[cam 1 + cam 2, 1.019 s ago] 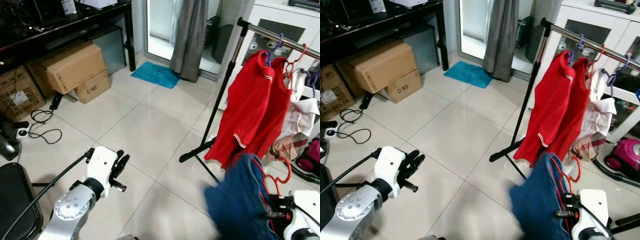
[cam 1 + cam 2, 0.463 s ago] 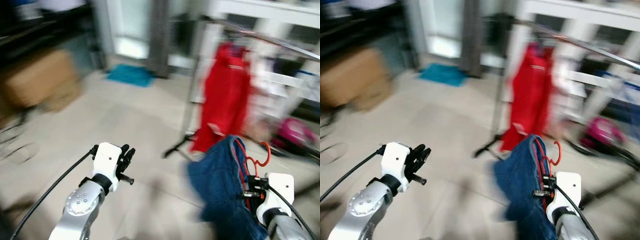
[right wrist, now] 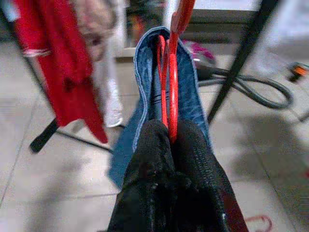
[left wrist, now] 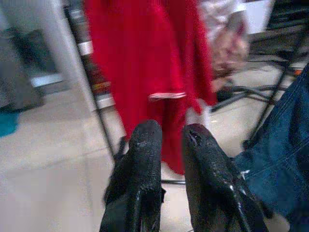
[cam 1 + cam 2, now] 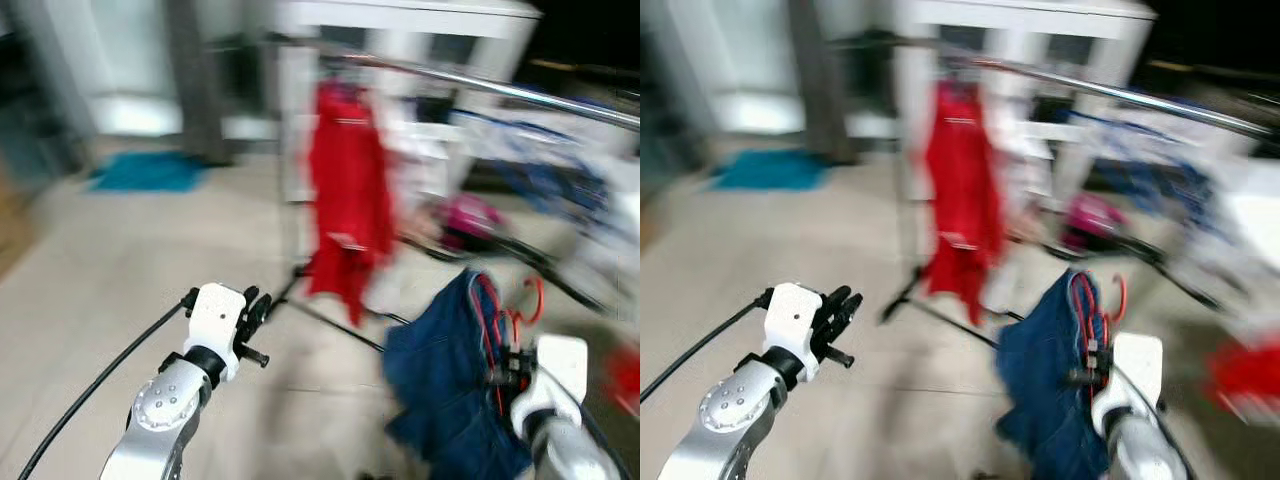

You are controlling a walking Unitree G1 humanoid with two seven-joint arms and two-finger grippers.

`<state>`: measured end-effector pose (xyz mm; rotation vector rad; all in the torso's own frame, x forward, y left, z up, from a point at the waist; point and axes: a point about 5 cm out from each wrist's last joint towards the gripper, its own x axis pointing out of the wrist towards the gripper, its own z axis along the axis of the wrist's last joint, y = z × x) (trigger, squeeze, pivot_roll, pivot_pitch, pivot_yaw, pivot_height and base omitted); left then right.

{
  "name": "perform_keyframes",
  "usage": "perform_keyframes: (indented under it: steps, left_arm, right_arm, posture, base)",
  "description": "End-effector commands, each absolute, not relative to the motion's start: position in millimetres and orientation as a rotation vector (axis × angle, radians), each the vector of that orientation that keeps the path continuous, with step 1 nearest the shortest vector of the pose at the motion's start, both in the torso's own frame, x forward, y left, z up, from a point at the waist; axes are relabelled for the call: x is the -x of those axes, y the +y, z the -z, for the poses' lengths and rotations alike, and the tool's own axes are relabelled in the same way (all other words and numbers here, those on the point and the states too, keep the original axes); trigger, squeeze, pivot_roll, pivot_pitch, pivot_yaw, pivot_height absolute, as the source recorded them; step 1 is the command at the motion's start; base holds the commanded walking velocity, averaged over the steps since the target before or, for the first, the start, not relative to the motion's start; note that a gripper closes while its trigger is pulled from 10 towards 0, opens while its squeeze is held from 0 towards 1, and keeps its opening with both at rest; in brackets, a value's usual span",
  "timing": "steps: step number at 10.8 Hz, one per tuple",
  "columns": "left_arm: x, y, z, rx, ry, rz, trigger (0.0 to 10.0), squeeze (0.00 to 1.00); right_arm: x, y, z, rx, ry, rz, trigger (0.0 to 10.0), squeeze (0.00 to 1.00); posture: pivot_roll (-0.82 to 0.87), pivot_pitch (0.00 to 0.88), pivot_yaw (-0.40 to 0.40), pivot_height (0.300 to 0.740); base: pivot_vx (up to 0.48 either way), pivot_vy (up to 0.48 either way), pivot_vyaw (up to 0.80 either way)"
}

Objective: Hang hanger

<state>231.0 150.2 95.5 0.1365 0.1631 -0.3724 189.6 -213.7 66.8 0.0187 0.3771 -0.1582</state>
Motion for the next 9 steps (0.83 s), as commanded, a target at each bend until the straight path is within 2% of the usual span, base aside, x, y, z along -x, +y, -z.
perform_keyframes:
  steps: [1,2,6,9]
  left_arm:
    - [-232.0,150.0,-95.8,-0.124,0.157,0.358,10.0,0.00]
    - [-231.7,150.8,-95.4,-0.128,0.167,0.354,10.0,0.00]
    - [-240.6,155.6,-98.5,-0.127,0.170,0.327,10.0,0.00]
    - [-241.7,155.6,-99.1,-0.122,0.178,0.329,10.0,0.00]
  right_arm:
    - [-194.4,-213.6,-70.0,-0.030,0.366,0.168,10.0,0.00]
    - [-201.6,-209.5,-72.9,-0.032,0.350,0.150,10.0,0.00]
    - [-226.8,-179.9,-79.9,-0.082,0.336,-0.104,10.0,0.00]
    - [-230.6,-174.0,-80.4,-0.096,0.342,-0.114,10.0,0.00]
  posture:
    - [0.02,0.017,-0.007,0.740]
    - [0.02,0.024,-0.005,0.740]
    - [0.03,0.027,-0.010,0.740]
    - [0.03,0.031,-0.018,0.740]
  base:
    - [0.000,0.000,-0.80]
    - [0.000,0.000,-0.76]
    - [0.000,0.000,0.00]
    - [0.084,0.000,0.00]
